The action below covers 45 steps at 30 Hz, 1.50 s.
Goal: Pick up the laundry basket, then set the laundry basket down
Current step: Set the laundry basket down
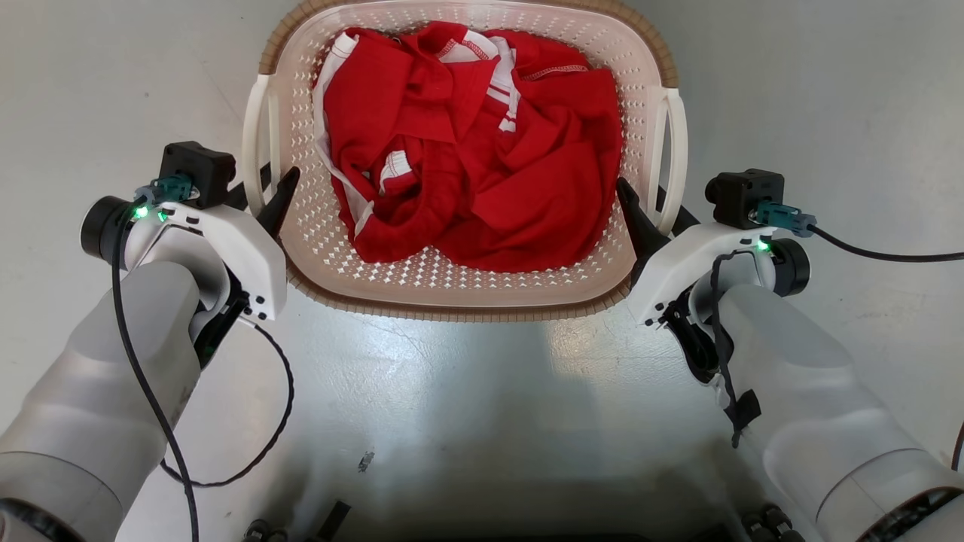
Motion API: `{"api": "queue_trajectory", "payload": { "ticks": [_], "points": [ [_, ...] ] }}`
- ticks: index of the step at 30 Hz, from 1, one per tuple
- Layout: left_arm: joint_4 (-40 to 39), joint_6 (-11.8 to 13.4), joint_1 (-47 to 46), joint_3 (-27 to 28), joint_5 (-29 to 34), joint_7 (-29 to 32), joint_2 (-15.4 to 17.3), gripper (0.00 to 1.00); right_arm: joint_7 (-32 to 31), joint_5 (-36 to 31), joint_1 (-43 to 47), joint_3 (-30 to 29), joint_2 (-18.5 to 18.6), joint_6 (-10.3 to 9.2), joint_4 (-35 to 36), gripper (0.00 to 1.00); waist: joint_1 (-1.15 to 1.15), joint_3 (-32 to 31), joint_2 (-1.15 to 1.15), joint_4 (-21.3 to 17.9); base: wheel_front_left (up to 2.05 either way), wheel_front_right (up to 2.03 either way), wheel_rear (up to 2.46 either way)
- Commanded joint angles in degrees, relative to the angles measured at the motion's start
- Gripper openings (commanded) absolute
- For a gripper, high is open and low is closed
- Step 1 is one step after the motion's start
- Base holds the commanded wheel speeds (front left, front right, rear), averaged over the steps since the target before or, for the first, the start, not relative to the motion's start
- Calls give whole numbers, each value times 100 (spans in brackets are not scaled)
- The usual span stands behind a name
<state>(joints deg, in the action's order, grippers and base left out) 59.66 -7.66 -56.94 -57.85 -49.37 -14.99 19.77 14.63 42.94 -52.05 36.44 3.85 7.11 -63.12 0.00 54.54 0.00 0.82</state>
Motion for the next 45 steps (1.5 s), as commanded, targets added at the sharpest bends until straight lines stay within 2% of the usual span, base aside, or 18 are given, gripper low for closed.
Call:
{"api": "queue_trajectory", "payload": {
  "ticks": [1,6,8,9,12,13,45],
  "points": [
    [109,18,57,88,-18,-1,374,100,37,-51,241,76,-97,37,38,45,0,9,0,4,0,0,0],
    [70,18,62,116,-38,-1,372,100,37,-82,229,47,-97,37,35,49,0,23,0,7,0,0,0],
    [55,18,64,131,-42,-1,372,100,37,-99,226,30,-97,37,30,57,0,25,0,13,0,0,0],
    [50,18,66,137,-41,-1,372,100,37,-107,227,23,-97,37,28,62,0,26,0,15,0,0,0],
    [39,18,70,158,-29,-1,375,100,37,-131,229,-1,-97,37,33,93,0,23,0,17,0,0,0],
    [35,18,72,167,-25,-1,375,100,37,-142,228,-12,-97,37,35,100,0,23,0,18,0,0,0],
    [-178,18,157,122,-264,-1,389,100,37,-232,265,-109,-97,37,132,100,0,-9,0,0,0,0,0]
  ]
}}
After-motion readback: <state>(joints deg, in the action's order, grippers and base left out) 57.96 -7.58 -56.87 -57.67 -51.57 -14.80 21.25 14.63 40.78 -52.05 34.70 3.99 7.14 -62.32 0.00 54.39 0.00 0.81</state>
